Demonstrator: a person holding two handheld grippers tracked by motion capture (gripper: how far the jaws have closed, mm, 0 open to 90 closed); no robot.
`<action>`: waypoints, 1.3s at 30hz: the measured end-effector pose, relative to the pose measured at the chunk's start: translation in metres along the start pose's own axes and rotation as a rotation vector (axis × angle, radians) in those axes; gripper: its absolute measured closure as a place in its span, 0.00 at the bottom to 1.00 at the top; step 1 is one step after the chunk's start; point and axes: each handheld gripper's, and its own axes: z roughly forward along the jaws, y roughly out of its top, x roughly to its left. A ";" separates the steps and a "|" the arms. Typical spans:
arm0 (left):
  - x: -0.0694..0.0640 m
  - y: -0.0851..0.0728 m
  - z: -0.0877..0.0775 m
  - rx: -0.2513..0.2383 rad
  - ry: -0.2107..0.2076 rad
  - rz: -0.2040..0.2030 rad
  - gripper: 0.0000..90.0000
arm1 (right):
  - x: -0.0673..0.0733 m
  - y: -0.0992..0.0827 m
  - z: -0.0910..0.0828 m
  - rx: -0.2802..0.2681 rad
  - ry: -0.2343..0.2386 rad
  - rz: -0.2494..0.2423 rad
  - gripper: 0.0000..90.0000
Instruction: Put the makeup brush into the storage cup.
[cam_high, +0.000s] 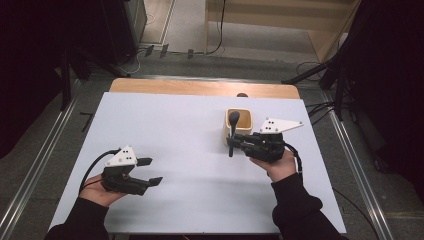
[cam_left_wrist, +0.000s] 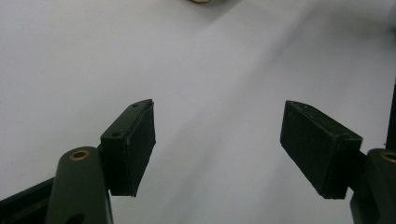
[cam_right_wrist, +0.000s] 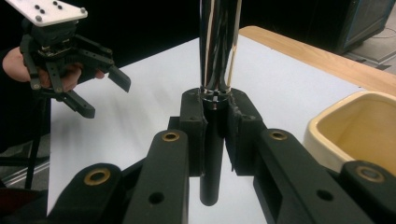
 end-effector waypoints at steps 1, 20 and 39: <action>0.000 0.000 0.000 0.000 0.000 -0.001 0.30 | -0.001 0.001 -0.001 0.002 -0.004 0.001 0.88; 0.004 -0.003 0.001 0.025 0.019 -0.003 0.30 | -0.022 0.019 -0.010 0.000 -0.064 0.005 0.88; 0.004 -0.004 0.003 0.044 0.015 -0.003 0.30 | -0.045 0.039 -0.016 -0.004 -0.151 0.026 0.88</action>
